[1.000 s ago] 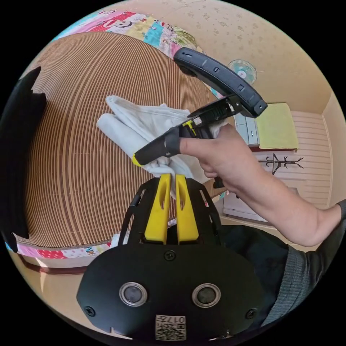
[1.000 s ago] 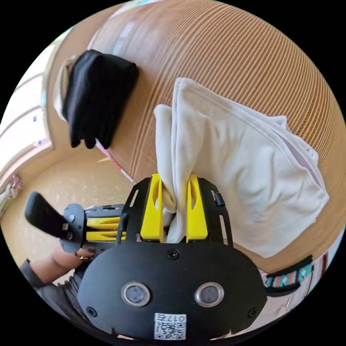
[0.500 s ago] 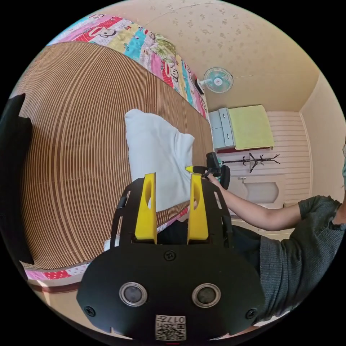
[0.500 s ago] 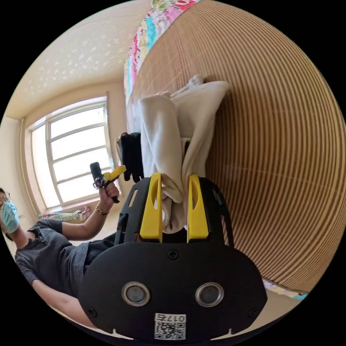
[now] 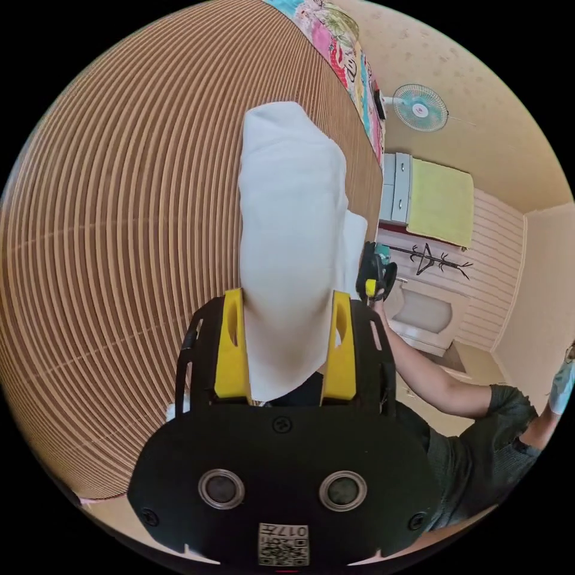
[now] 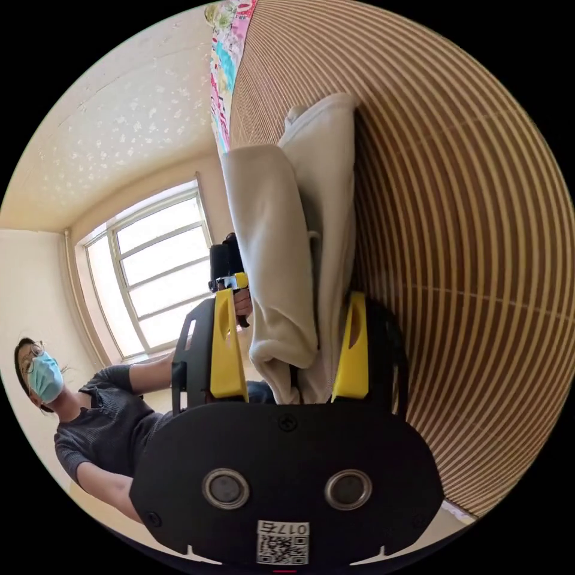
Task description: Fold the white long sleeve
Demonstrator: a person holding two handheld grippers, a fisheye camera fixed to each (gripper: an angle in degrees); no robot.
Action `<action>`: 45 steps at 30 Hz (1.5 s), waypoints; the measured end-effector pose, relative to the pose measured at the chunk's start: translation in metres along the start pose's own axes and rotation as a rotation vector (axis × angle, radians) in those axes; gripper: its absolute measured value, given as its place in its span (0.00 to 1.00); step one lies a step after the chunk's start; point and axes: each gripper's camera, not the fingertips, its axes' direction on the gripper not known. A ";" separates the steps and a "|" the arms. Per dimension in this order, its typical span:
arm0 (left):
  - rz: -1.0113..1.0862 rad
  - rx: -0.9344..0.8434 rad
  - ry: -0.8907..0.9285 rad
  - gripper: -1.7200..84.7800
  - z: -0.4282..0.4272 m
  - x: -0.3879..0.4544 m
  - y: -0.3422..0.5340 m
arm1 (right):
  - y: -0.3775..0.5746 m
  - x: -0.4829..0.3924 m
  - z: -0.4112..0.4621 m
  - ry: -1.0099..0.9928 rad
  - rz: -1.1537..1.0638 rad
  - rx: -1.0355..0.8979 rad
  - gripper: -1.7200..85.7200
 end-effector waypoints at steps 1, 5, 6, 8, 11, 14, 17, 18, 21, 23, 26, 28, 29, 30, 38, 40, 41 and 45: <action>-0.011 -0.028 0.002 0.25 0.004 -0.004 -0.004 | -0.010 -0.012 0.013 0.025 0.016 -0.021 0.26; -0.064 -0.097 0.059 0.23 0.021 -0.020 -0.011 | -0.013 -0.051 0.038 -0.024 0.093 -0.036 0.19; -0.038 -0.117 0.048 0.21 0.021 -0.013 -0.010 | -0.009 -0.057 0.038 -0.039 0.099 -0.023 0.18; 0.008 -0.172 0.093 0.21 0.022 -0.001 -0.005 | 0.014 -0.090 0.030 -0.065 0.060 0.023 0.17; 0.108 -0.245 0.120 0.20 0.031 0.039 0.016 | 0.051 -0.130 0.010 -0.103 -0.009 0.042 0.17; 0.232 -0.307 0.088 0.20 0.061 0.102 0.039 | 0.088 -0.161 -0.030 -0.142 -0.063 0.076 0.17; 0.311 -0.307 0.086 0.20 0.108 0.169 0.052 | 0.121 -0.187 -0.090 -0.167 -0.133 0.141 0.16; 0.336 -0.303 0.096 0.20 0.132 0.197 0.053 | 0.127 -0.191 -0.104 -0.172 -0.145 0.159 0.16; 0.406 -0.297 0.117 0.20 0.199 0.277 0.047 | 0.160 -0.216 -0.181 -0.184 -0.195 0.258 0.16; 0.454 -0.299 0.140 0.20 0.243 0.329 0.038 | 0.186 -0.246 -0.249 -0.143 -0.252 0.328 0.16; 0.552 -0.295 0.176 0.20 0.318 0.421 0.021 | 0.205 -0.290 -0.329 -0.022 -0.323 0.371 0.17; 0.602 -0.276 0.200 0.20 0.361 0.471 0.009 | 0.207 -0.314 -0.373 0.061 -0.343 0.391 0.17; 0.624 -0.261 0.221 0.20 0.390 0.499 0.000 | 0.204 -0.327 -0.398 0.125 -0.343 0.402 0.17; 0.631 -0.249 0.233 0.20 0.418 0.521 -0.013 | 0.200 -0.332 -0.408 0.161 -0.338 0.403 0.18; 0.303 -0.393 -0.115 0.18 0.577 0.525 -0.087 | 0.109 -0.285 -0.460 0.628 0.340 0.575 0.19; 0.368 -0.382 -0.183 0.18 0.570 0.525 -0.081 | 0.111 -0.307 -0.444 0.661 0.308 0.698 0.16; 0.439 -0.364 -0.255 0.18 0.556 0.525 -0.074 | 0.115 -0.327 -0.426 0.727 0.274 0.760 0.15; 0.458 -0.350 -0.419 0.17 0.480 0.477 -0.054 | 0.125 -0.392 -0.344 0.938 0.111 0.911 0.08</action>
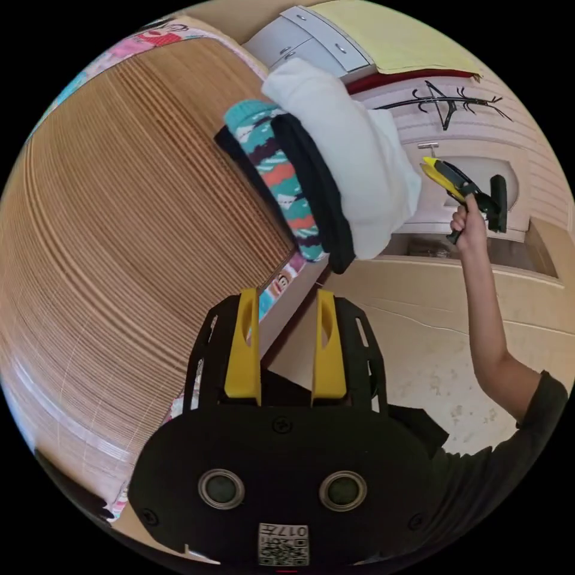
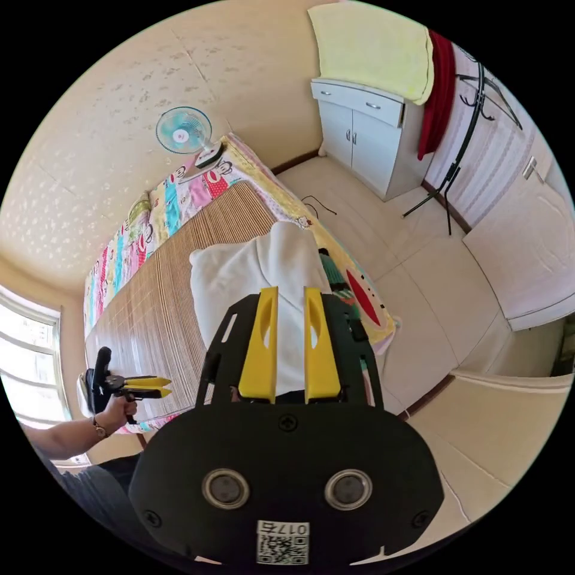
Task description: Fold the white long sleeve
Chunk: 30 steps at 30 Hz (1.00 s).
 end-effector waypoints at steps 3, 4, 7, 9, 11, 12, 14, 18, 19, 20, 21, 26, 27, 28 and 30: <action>-0.194 0.010 -0.058 0.16 -0.038 -0.073 0.077 | 0.036 -0.053 0.013 -0.016 -0.042 0.018 0.05; -0.240 0.011 -0.072 0.16 -0.046 -0.088 0.095 | 0.045 -0.066 0.028 -0.011 -0.038 -0.014 0.04; -0.499 0.045 -0.131 0.15 -0.093 -0.148 0.192 | 0.057 -0.075 0.086 0.118 0.030 -0.154 0.03; -0.685 0.171 -0.100 0.12 -0.133 -0.175 0.274 | 0.060 -0.072 0.116 0.110 0.058 -0.206 0.03; -0.797 0.348 0.039 0.09 -0.154 -0.189 0.337 | 0.062 -0.065 0.130 0.078 0.219 -0.226 0.03; -0.894 0.478 0.164 0.07 -0.159 -0.199 0.380 | 0.063 -0.066 0.130 0.078 0.244 -0.228 0.03; -1.052 0.670 0.315 0.06 -0.160 -0.208 0.443 | 0.068 -0.081 0.119 0.085 0.282 -0.191 0.03; -1.341 0.935 0.356 0.02 -0.156 -0.209 0.556 | 0.089 -0.120 0.083 0.115 0.301 -0.028 0.03; -1.384 0.941 0.350 0.02 -0.156 -0.210 0.569 | 0.099 -0.135 0.073 0.094 0.314 0.037 0.03; -1.449 0.939 0.348 0.01 -0.156 -0.214 0.589 | 0.110 -0.152 0.066 0.033 0.314 0.098 0.03; -1.486 0.932 0.359 0.01 -0.158 -0.221 0.605 | 0.115 -0.162 0.065 -0.007 0.306 0.123 0.02; -1.460 0.977 0.362 0.03 -0.204 -0.253 0.639 | 0.147 -0.269 0.100 -0.233 0.202 0.094 0.02; -1.447 0.952 0.320 0.05 -0.222 -0.264 0.643 | 0.150 -0.284 0.108 -0.245 0.181 0.080 0.02; -1.436 0.941 0.292 0.05 -0.233 -0.269 0.644 | 0.158 -0.313 0.122 -0.271 0.143 0.048 0.02; -1.369 0.877 0.163 0.08 -0.279 -0.291 0.645 | 0.171 -0.354 0.145 -0.318 0.102 -0.006 0.02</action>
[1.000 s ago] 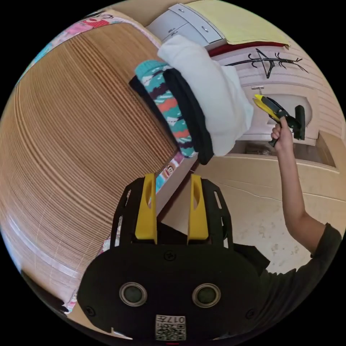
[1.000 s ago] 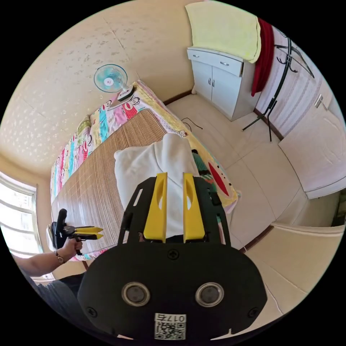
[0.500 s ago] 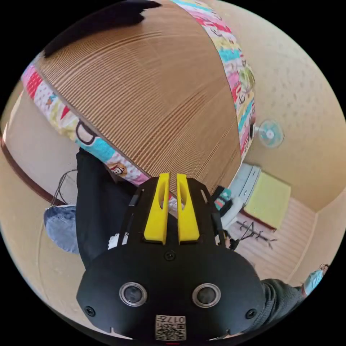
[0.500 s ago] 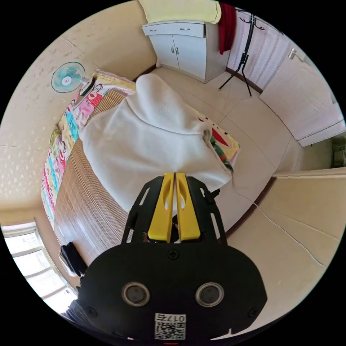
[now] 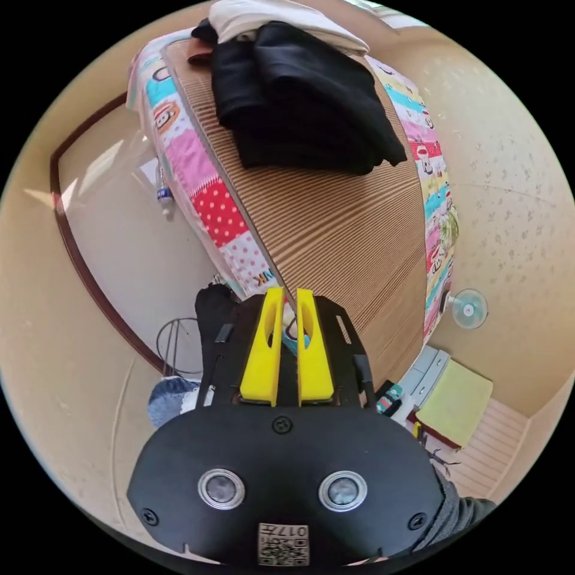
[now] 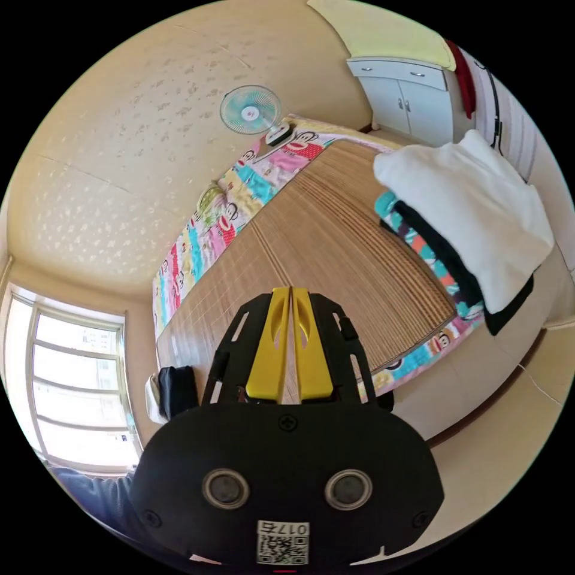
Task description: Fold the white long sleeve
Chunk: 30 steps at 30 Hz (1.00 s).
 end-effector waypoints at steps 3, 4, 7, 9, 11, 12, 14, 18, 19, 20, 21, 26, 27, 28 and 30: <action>0.198 -0.010 -0.128 0.11 -0.030 0.041 -0.053 | 0.036 -0.041 0.043 -0.105 -0.031 -0.056 0.02; 0.243 -0.011 -0.158 0.12 -0.036 0.052 -0.063 | 0.051 -0.053 0.056 -0.143 -0.038 -0.073 0.02; 0.458 0.018 -0.378 0.17 -0.063 0.110 -0.109 | 0.090 -0.068 0.079 -0.205 -0.044 -0.124 0.02; 0.631 0.053 -0.510 0.18 -0.071 0.155 -0.138 | 0.111 -0.067 0.086 -0.214 -0.047 -0.160 0.02; 0.760 0.011 -0.598 0.19 -0.057 0.183 -0.160 | 0.135 -0.053 0.087 -0.177 -0.036 -0.208 0.02; 0.816 -0.040 -0.655 0.20 -0.041 0.194 -0.174 | 0.140 -0.047 0.086 -0.166 -0.030 -0.217 0.02; 0.850 -0.119 -0.724 0.18 -0.015 0.202 -0.193 | 0.153 -0.019 0.073 -0.128 0.022 -0.225 0.03; 0.876 -0.219 -0.789 0.16 0.008 0.213 -0.215 | 0.162 0.030 0.037 -0.157 0.101 -0.151 0.03; 0.876 -0.237 -0.784 0.15 0.007 0.214 -0.218 | 0.164 0.047 0.029 -0.184 0.126 -0.135 0.03; 0.868 -0.273 -0.754 0.13 0.002 0.216 -0.225 | 0.167 0.065 0.025 -0.210 0.163 -0.134 0.03; 0.858 -0.300 -0.693 0.10 -0.010 0.217 -0.233 | 0.168 0.074 0.026 -0.221 0.184 -0.141 0.03; 0.687 -0.185 -0.081 0.05 -0.124 0.193 -0.276 | 0.176 0.138 0.042 -0.317 0.250 -0.195 0.02; 0.660 -0.114 0.133 0.04 -0.161 0.186 -0.283 | 0.176 0.144 0.045 -0.334 0.255 -0.202 0.02; 0.655 -0.079 0.237 0.04 -0.178 0.184 -0.284 | 0.173 0.155 0.052 -0.373 0.257 -0.215 0.02; 0.694 -0.005 0.538 0.02 -0.228 0.193 -0.280 | 0.165 0.168 0.065 -0.421 0.238 -0.257 0.02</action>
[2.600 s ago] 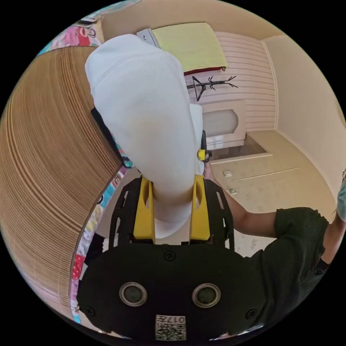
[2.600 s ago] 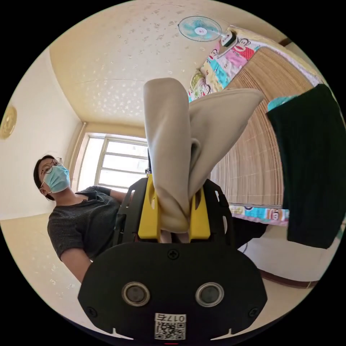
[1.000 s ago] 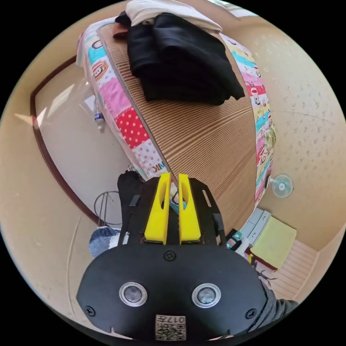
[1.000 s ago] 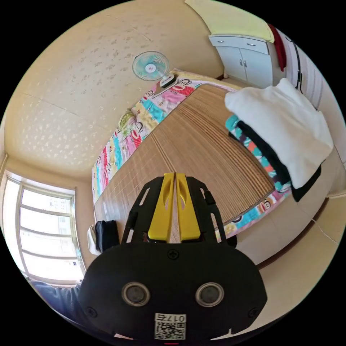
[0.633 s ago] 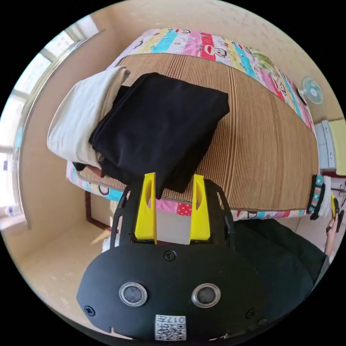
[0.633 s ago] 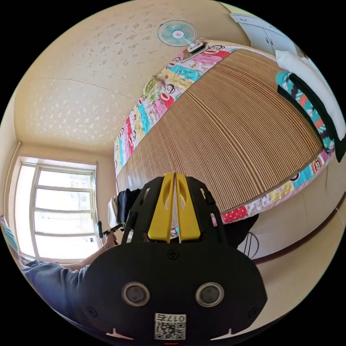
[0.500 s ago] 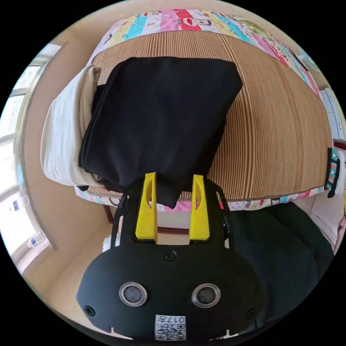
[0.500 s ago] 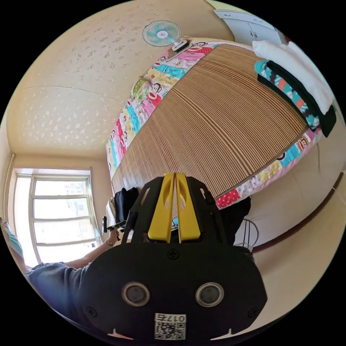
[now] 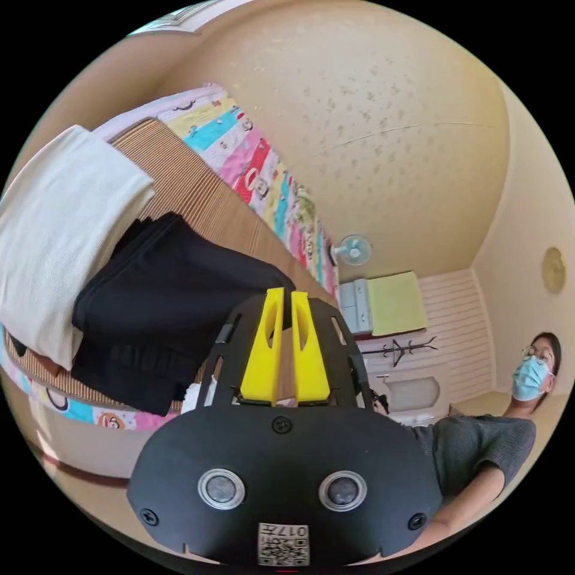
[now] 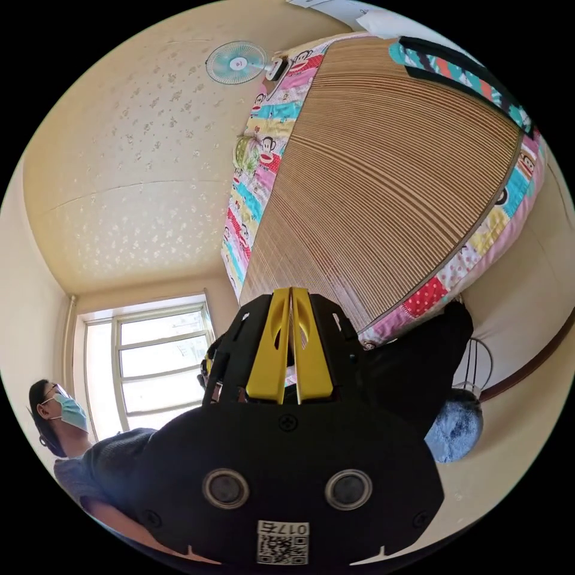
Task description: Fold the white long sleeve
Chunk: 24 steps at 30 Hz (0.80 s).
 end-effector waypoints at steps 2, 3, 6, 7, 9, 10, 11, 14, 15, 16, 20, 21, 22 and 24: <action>0.077 0.064 0.121 0.02 -0.010 0.034 -0.006 | -0.022 0.008 0.004 -0.022 -0.060 -0.075 0.02; 0.126 0.095 0.206 0.02 -0.012 0.058 -0.010 | -0.027 0.008 0.005 -0.038 -0.085 -0.088 0.02; 0.279 0.156 0.338 0.01 -0.013 0.133 -0.011 | -0.051 0.001 -0.001 -0.172 -0.232 -0.144 0.02; 0.320 0.162 0.355 0.01 -0.014 0.151 -0.011 | -0.059 -0.003 -0.003 -0.210 -0.285 -0.177 0.03; 0.484 0.172 0.423 0.01 -0.021 0.220 -0.004 | -0.068 -0.008 -0.002 -0.229 -0.342 -0.250 0.03; 0.518 0.174 0.434 0.01 -0.023 0.237 -0.002 | -0.071 -0.010 0.003 -0.221 -0.367 -0.317 0.03; 0.574 0.191 0.443 0.01 -0.030 0.269 0.004 | -0.072 -0.012 0.009 -0.220 -0.394 -0.387 0.03; 0.633 0.275 0.490 0.01 -0.052 0.325 0.022 | -0.070 -0.011 0.027 -0.281 -0.453 -0.574 0.04; 0.673 0.271 0.546 0.01 -0.056 0.345 0.029 | -0.070 -0.010 0.029 -0.303 -0.458 -0.602 0.05; 0.699 0.267 0.571 0.01 -0.058 0.356 0.033 | -0.072 -0.006 0.032 -0.361 -0.457 -0.640 0.06; 0.906 0.170 0.688 0.01 -0.043 0.436 0.074 | -0.090 0.021 0.050 -0.661 -0.265 -0.763 0.26; 0.960 0.135 0.727 0.01 -0.032 0.456 0.087 | -0.092 0.027 0.054 -0.697 -0.224 -0.785 0.29; 0.982 0.113 0.752 0.01 -0.026 0.464 0.093 | -0.095 0.037 0.065 -0.786 -0.143 -0.835 0.36; 1.059 0.026 0.873 0.01 0.004 0.490 0.119 | -0.099 0.054 0.083 -0.930 -0.026 -0.903 0.42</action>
